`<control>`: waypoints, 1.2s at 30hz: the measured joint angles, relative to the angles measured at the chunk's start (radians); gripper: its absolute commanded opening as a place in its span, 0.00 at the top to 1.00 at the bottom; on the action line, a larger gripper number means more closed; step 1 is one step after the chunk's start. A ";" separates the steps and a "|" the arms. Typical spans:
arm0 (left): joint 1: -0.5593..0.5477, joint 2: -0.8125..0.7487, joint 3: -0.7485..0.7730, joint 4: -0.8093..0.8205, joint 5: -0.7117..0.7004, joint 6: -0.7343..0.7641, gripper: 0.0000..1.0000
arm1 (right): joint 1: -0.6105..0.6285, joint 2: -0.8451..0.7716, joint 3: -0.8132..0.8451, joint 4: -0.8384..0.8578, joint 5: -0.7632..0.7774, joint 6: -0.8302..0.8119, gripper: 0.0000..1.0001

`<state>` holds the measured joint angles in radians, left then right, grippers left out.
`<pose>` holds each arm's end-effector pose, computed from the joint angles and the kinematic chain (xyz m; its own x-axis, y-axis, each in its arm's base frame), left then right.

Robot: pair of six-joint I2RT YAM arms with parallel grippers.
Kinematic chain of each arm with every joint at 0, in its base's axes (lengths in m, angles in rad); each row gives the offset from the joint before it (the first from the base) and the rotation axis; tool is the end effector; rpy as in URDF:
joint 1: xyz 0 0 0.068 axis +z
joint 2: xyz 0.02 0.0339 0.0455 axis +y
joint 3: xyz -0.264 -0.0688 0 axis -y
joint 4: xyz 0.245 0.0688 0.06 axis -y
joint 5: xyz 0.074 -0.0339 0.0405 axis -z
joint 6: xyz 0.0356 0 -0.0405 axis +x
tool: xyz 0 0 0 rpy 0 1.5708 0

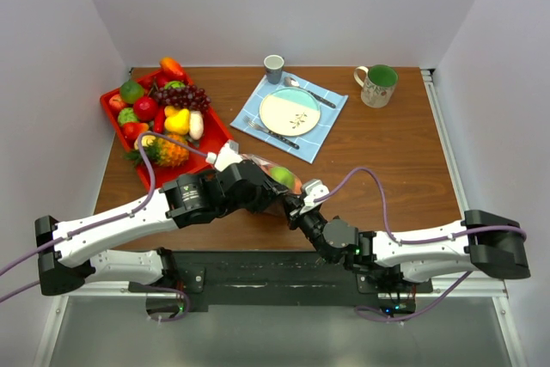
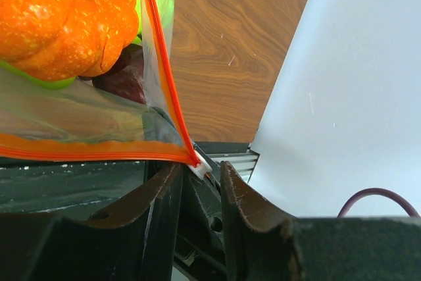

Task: Place the food in the zip-top bag and seal the zipper
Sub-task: Zip the zipper food storage bag at the center of the board.

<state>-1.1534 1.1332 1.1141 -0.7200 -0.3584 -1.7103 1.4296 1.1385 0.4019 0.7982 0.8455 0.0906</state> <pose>0.1061 -0.2084 0.3356 -0.7057 -0.6963 -0.1312 -0.3748 0.5241 -0.7648 0.0585 0.2226 0.2391 -0.0413 0.1360 -0.9898 -0.5502 0.8239 0.1362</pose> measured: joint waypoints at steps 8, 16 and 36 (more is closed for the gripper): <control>0.000 0.000 -0.003 0.000 -0.020 -0.008 0.66 | 0.000 0.008 0.000 0.000 0.000 0.003 1.00; 0.000 0.000 -0.027 0.002 -0.029 -0.026 0.70 | 0.002 0.029 0.002 -0.002 0.000 0.003 1.00; 0.043 -0.019 -0.080 0.043 -0.007 -0.032 0.96 | 0.002 0.029 0.006 -0.027 0.000 0.003 1.00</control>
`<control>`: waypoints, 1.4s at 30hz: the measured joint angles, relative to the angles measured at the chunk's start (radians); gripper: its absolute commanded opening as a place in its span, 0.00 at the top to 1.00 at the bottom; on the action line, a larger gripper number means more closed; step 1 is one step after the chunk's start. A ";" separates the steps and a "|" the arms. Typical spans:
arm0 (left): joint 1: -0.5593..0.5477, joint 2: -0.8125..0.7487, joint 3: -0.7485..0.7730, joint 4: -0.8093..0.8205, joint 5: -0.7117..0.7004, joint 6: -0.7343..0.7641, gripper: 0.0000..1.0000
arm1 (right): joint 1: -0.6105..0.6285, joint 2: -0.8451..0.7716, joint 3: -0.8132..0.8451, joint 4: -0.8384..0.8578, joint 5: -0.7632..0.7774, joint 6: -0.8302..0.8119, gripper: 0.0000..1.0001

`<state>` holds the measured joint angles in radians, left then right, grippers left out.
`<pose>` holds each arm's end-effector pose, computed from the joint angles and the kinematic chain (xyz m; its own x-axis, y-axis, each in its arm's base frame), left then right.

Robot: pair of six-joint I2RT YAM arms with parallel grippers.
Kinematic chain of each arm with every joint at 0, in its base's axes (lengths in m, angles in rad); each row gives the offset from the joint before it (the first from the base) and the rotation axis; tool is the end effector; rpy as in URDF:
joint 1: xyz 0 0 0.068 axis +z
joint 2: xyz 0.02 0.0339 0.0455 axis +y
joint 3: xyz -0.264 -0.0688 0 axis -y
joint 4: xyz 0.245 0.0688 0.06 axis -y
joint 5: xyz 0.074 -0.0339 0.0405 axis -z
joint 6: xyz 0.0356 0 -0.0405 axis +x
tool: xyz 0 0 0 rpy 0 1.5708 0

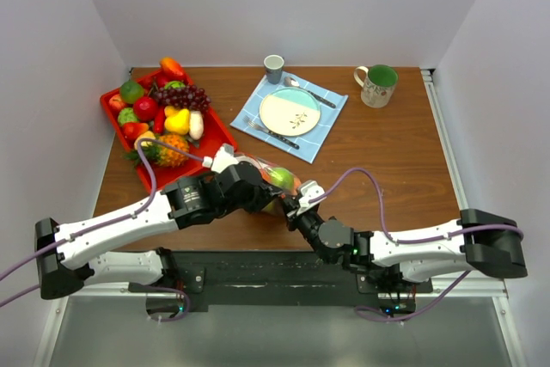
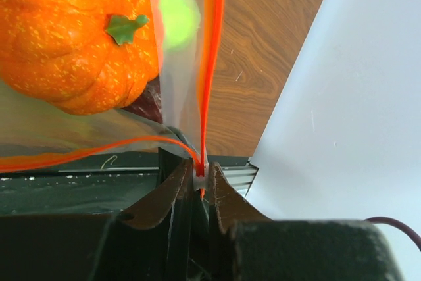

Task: Place the food in the zip-top bag and seal the zipper
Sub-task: Zip the zipper food storage bag at the center of the board.

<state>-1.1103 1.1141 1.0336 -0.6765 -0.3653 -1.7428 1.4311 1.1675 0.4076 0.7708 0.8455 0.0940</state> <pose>0.1139 -0.2009 0.3169 -0.6585 -0.7434 -0.1173 -0.4241 0.4953 -0.7582 0.0588 0.2270 0.2321 -0.0504 0.0890 -0.9948 -0.5504 0.8286 0.1020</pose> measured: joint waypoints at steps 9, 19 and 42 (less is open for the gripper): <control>0.099 0.000 0.008 -0.022 0.025 0.071 0.97 | 0.000 -0.037 0.000 -0.024 0.000 0.005 1.00; 0.162 0.002 0.069 -0.090 -0.002 0.177 0.98 | 0.000 -0.062 -0.002 -0.024 0.000 0.026 1.00; 0.416 0.066 0.128 -0.090 0.109 0.396 0.99 | -0.001 -0.181 -0.043 -0.087 0.000 0.093 1.00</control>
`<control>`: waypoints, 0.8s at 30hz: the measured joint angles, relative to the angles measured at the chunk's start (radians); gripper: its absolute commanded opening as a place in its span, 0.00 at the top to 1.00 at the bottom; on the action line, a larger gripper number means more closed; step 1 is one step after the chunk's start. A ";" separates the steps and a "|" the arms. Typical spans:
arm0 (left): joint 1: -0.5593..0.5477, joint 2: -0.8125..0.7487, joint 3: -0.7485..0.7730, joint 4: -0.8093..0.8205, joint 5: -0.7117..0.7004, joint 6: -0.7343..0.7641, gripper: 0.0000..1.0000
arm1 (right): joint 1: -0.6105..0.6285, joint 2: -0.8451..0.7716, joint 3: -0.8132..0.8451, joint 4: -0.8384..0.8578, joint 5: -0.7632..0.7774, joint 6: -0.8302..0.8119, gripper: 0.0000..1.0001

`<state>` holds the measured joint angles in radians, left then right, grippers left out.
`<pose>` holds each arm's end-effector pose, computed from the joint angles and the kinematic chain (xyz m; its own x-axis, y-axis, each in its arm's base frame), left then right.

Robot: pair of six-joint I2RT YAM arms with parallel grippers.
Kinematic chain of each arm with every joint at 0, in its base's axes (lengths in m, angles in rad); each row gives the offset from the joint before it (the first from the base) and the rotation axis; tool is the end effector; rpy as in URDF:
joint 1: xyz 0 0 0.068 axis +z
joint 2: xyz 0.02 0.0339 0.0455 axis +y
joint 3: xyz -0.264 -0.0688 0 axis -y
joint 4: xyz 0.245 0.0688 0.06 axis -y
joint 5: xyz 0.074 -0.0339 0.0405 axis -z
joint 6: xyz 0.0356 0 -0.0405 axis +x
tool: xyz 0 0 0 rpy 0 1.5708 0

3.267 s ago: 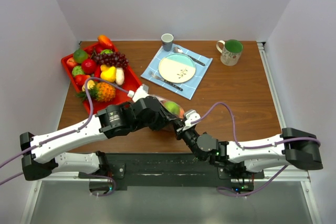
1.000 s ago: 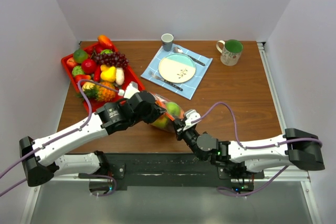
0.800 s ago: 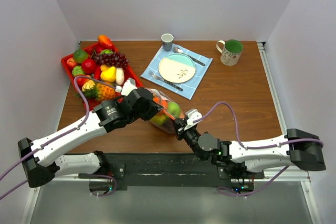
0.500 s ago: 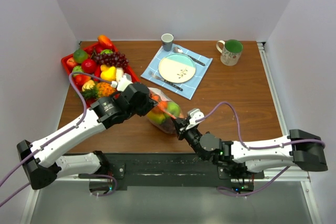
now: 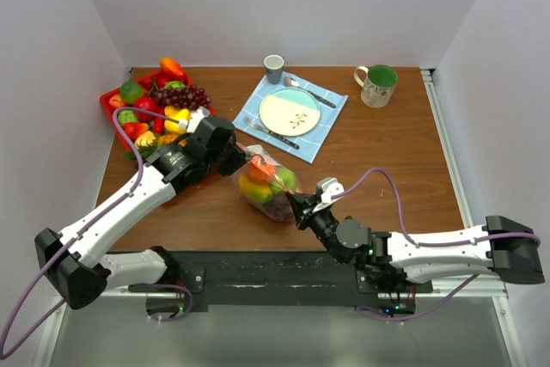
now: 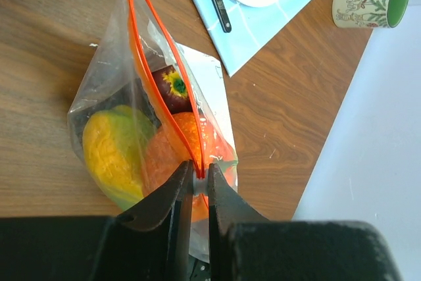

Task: Place the food in the zip-top bag and seal the zipper
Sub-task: Zip the zipper food storage bag at the center of the board.

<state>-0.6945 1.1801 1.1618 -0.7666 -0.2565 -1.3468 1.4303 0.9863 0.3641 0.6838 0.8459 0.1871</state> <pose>0.1919 -0.1481 0.3365 -0.5898 -0.7362 -0.3320 -0.4226 0.6316 -0.6500 0.0552 0.2000 0.2456 -0.0942 0.2148 -0.9721 -0.5439 0.8068 0.2309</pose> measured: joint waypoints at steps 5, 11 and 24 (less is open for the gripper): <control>0.034 0.035 0.021 0.010 0.043 0.032 0.99 | -0.002 -0.047 -0.014 -0.030 0.002 0.009 1.00; 0.079 0.078 0.046 0.020 0.041 0.071 0.99 | -0.003 -0.113 -0.032 -0.077 0.021 0.016 1.00; 0.188 0.161 0.098 0.087 -0.155 0.163 1.00 | 0.001 -0.233 -0.069 -0.205 0.109 0.015 1.00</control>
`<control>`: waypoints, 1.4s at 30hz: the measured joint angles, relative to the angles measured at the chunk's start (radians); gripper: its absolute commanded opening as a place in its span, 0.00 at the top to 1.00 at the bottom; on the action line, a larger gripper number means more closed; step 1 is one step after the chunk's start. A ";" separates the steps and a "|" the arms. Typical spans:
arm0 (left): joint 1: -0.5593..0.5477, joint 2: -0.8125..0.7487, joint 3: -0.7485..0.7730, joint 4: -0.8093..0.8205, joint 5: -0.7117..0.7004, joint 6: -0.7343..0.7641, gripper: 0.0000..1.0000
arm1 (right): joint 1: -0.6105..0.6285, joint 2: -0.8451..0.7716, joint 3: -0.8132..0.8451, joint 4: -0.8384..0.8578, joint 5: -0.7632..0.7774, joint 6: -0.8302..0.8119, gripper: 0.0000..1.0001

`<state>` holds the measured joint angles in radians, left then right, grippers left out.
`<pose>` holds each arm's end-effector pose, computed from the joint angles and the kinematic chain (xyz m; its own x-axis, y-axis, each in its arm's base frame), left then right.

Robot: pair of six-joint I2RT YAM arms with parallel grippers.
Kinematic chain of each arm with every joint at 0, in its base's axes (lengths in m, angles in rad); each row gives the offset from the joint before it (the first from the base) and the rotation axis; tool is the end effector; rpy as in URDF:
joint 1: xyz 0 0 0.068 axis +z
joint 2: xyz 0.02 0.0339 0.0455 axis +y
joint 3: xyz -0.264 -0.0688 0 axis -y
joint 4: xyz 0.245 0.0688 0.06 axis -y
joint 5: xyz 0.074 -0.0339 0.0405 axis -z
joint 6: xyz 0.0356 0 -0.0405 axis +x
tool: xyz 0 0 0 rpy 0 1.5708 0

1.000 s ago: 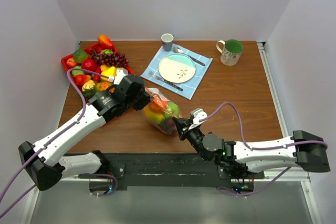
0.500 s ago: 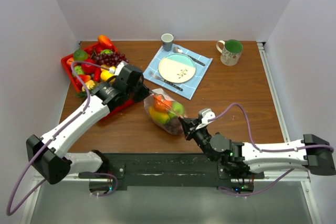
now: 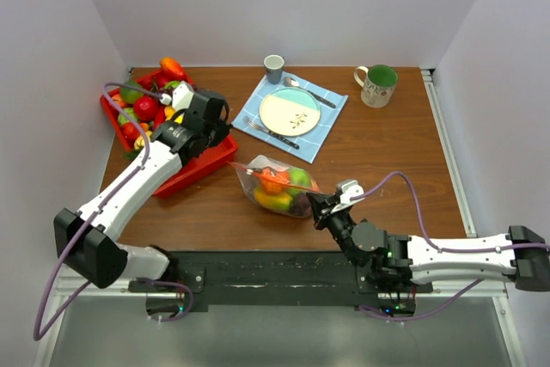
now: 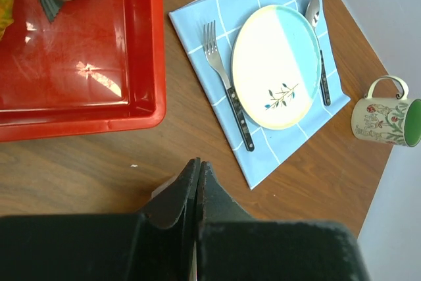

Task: Place the food in the zip-top bag and seal the zipper
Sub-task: Zip the zipper food storage bag at the center of the board.

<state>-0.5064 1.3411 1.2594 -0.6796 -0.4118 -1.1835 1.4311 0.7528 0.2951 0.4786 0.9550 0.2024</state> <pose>0.2572 -0.1263 0.3368 -0.4048 -0.7458 -0.5291 -0.4864 0.6656 -0.5660 0.0522 0.1625 0.2415 -0.0893 0.1989 -0.9759 -0.4496 0.8663 0.2177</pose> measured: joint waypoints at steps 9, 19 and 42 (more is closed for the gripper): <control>0.000 -0.053 -0.051 0.004 0.066 0.003 0.55 | 0.000 0.026 0.000 -0.015 0.004 0.000 1.00; -0.001 -0.287 -0.163 -0.079 0.188 -0.034 0.62 | 0.000 0.111 0.007 0.013 -0.011 0.002 1.00; -0.164 -0.400 -0.375 -0.053 0.303 -0.198 0.59 | 0.000 0.171 0.040 0.030 -0.056 0.023 1.00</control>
<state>-0.6701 0.9413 0.8841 -0.7330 -0.1085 -1.3811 1.4315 0.9241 0.3347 0.5087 0.8986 0.2249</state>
